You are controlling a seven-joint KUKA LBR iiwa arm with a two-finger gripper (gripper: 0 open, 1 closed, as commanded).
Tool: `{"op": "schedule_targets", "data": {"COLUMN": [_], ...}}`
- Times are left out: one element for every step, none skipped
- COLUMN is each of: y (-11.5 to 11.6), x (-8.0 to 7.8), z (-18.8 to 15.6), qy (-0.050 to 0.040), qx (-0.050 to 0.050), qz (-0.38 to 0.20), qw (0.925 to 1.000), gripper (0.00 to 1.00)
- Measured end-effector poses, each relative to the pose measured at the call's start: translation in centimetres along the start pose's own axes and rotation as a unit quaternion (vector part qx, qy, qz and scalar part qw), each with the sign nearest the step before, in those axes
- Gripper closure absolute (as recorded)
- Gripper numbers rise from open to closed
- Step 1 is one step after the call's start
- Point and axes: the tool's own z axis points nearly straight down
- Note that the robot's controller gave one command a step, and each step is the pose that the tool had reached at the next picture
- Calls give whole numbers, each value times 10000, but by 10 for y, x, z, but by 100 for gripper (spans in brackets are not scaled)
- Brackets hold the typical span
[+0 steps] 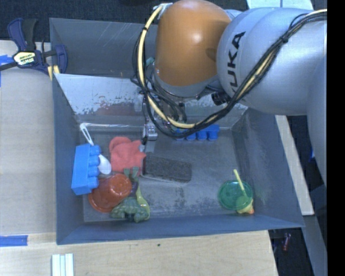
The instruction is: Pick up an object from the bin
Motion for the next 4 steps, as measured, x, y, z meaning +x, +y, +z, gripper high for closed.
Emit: {"op": "schedule_targets", "data": {"y": [-1,-34,-101,-102], "x": [-1,28,55,67], "z": [-5,65,76,130], "qy": [-41,-46,-87,-7], "qx": [-7,-3,4,-12], "qz": [15,-617,-1649,-1065], "qw": [10000,9981,9863,9943], "gripper": [0,0,0,0]}}
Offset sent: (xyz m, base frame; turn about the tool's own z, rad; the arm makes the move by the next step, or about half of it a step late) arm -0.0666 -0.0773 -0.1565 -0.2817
